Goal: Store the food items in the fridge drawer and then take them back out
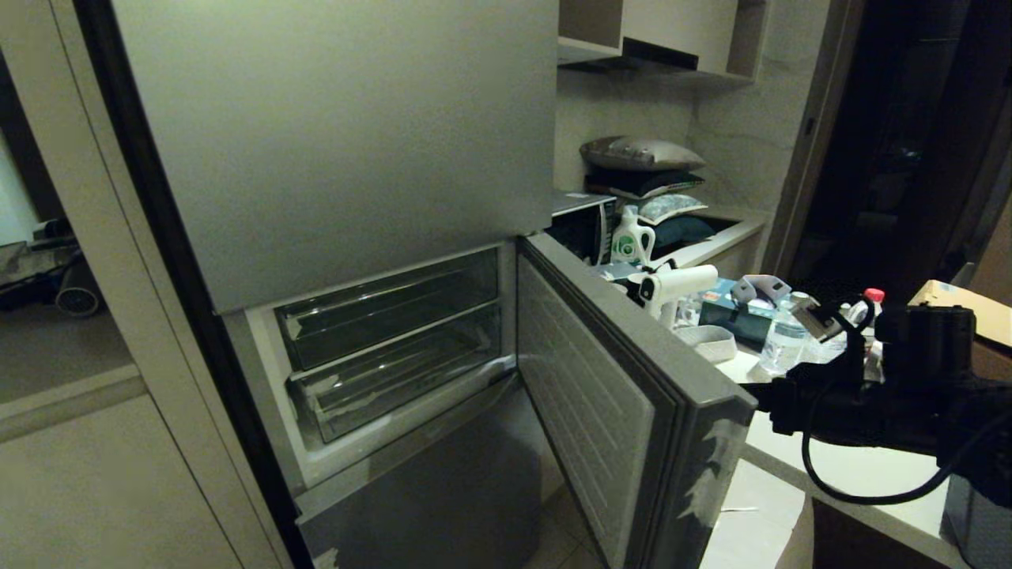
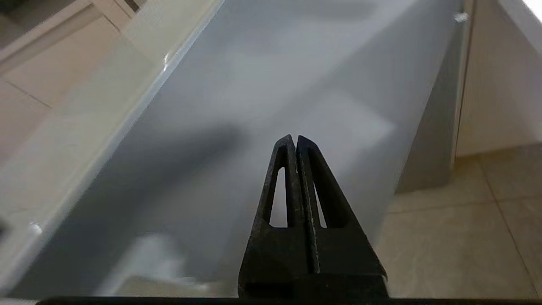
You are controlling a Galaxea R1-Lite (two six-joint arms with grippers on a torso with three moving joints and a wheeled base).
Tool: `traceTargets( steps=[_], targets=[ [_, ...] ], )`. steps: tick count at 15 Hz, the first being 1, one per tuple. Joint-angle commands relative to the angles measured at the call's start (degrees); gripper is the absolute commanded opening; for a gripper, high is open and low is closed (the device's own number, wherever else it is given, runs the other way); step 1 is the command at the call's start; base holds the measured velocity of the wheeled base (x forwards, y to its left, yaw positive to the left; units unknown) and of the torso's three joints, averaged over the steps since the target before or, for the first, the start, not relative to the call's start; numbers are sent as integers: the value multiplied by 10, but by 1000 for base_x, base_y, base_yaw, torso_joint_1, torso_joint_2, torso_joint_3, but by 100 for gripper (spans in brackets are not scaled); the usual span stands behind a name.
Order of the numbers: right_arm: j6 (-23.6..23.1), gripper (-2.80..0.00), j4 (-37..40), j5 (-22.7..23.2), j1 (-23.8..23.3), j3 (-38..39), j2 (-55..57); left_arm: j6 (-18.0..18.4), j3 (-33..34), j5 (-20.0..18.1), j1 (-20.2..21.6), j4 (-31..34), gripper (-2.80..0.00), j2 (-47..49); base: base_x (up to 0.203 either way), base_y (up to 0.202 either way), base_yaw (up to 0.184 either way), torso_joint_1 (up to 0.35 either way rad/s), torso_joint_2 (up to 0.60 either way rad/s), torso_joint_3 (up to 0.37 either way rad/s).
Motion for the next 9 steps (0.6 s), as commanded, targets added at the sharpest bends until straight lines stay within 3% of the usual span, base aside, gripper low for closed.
traceTargets(
  steps=[1, 6, 9],
  targets=[
    [3, -280, -2, -42, 65, -48, 50, 0, 0, 0, -1, 0, -280, 1, 0, 0, 0, 0, 0, 0],
    [60, -280, -3, -213, 184, -222, 186, 0, 0, 0, 0, 0, -280, 0, 0, 0, 0, 0, 0, 0],
    [70, -280, -6, -260, 232, -305, 253, 0, 0, 0, 0, 0, -280, 1, 0, 0, 0, 0, 0, 0]
  ],
)
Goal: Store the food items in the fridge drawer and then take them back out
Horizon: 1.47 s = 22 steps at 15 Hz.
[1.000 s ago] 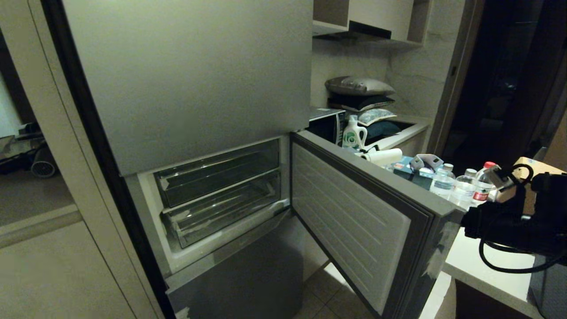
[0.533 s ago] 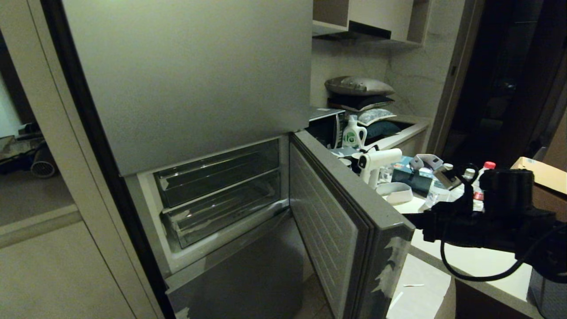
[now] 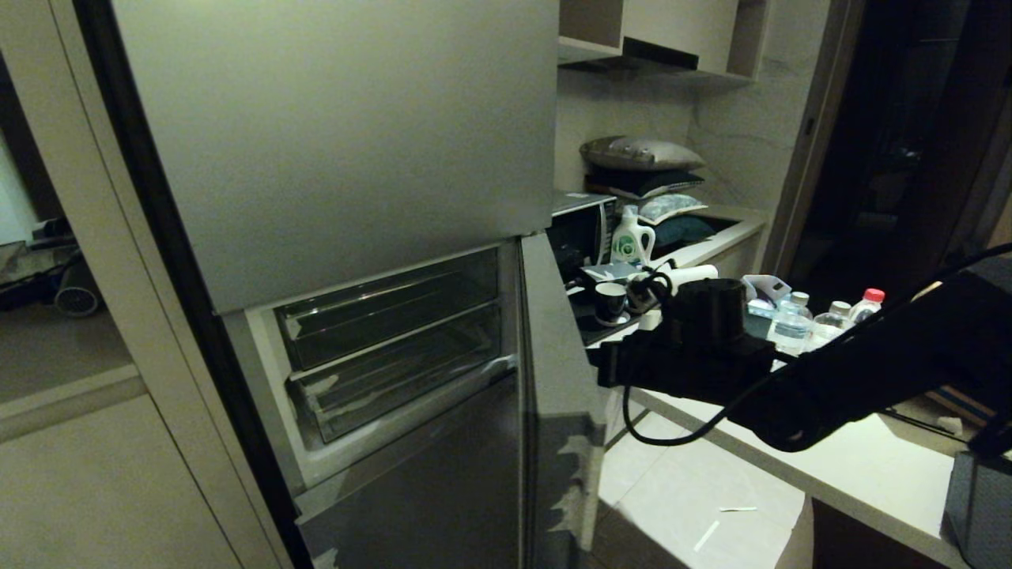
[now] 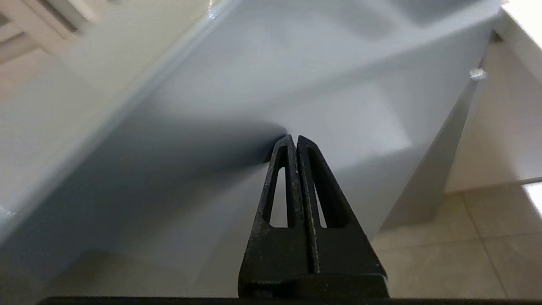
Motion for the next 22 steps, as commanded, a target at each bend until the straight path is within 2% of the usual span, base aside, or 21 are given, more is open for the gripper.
traceTargets(
  steps=[1, 5, 7, 8, 14, 17, 20, 22],
  targets=[
    [3, -280, -4, -22, 30, -68, 74, 0, 0, 0, 0, 0, -280, 0, 0, 0, 0, 0, 0, 0],
    [4, -280, -5, -35, 69, -167, 126, 0, 0, 0, 0, 0, -280, 1, 0, 0, 0, 0, 0, 0],
    [2, -280, -5, -40, 92, -173, 131, 0, 0, 0, 0, 0, -280, 1, 0, 0, 0, 0, 0, 0],
    [1, -280, -5, -57, 105, -171, 131, 0, 0, 0, 0, 0, -280, 0, 0, 0, 0, 0, 0, 0],
    [-5, -280, -19, -84, 105, -175, 143, 17, -9, -7, -1, -4, -280, 0, 0, 0, 0, 0, 0, 0],
    [-4, -280, -20, -84, 106, -180, 153, 14, -102, -82, -1, -12, -280, 30, 0, 0, 0, 0, 0, 0],
    [-3, -280, -20, -84, 105, -215, 177, -5, -158, -190, -1, -17, -280, 186, 0, 0, 0, 0, 0, 0],
    [-1, -280, -20, -84, 106, -239, 189, -12, -186, -254, -5, -43, -280, 313, 0, 0, 0, 0, 0, 0]
  ],
)
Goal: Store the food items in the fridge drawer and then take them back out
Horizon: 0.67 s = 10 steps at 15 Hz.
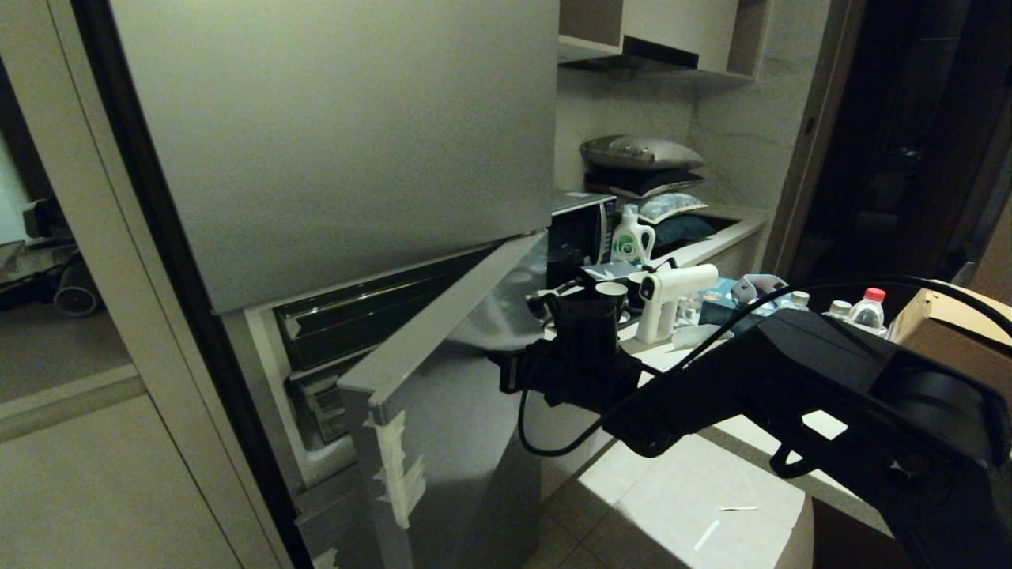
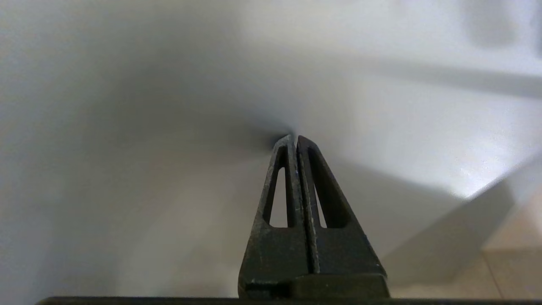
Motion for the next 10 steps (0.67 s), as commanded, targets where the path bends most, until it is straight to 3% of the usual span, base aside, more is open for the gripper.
traceTargets(
  steps=[1, 3, 5, 7, 10],
  targets=[
    [0, -280, -1, 2, 1, -39, 22, -4, -31, -59, -10, -35, -280, 196, 0, 0, 0, 0, 0, 0],
    [1, -280, 0, 3, 5, -96, 52, -2, -45, -87, -64, -89, -280, 297, 0, 0, 0, 0, 0, 0],
    [1, -280, 4, 2, 16, -146, 75, 6, -48, -83, -159, -118, -280, 341, 0, 0, 0, 0, 0, 0],
    [0, -280, 14, -3, 30, -189, 97, 11, -46, -59, -231, -133, -280, 380, 0, 0, 0, 0, 0, 0],
    [-3, -280, 15, -26, 40, -223, 119, 12, -49, 4, -260, -163, -280, 461, 0, 0, 0, 0, 0, 0]
  ],
)
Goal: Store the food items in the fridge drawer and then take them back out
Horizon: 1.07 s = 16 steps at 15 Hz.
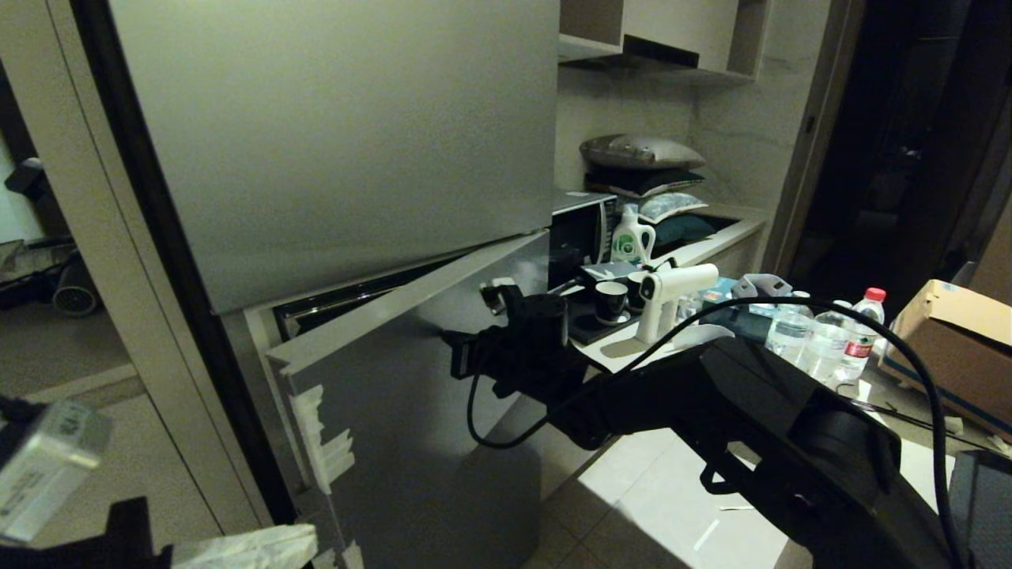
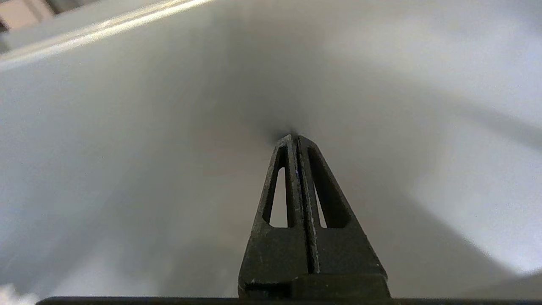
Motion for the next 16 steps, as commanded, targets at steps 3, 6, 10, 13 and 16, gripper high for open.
traceTargets(
  steps=[3, 6, 10, 13, 16],
  targets=[
    [-2, -280, 0, -4, 6, -18, 24, 0, 2, 98, -18, -118, -280, 156, 0, 0, 0, 0, 0, 0],
    [-2, -280, 1, -4, 6, -19, 24, 0, 2, 213, -18, -302, -280, 312, 0, 0, 0, 0, 0, 0],
    [-2, -280, 4, -13, 6, -22, 23, 23, 2, 345, -18, -561, -280, 492, 0, 0, 0, 0, 0, 0],
    [-6, -280, 2, -26, 6, 22, -5, 41, 1, 409, -6, -709, -280, 557, 0, 0, 0, 0, 0, 0],
    [-14, -280, -16, -26, 6, 129, -66, 38, -24, 435, 2, -710, -280, 557, 0, 0, 0, 0, 0, 0]
  ],
)
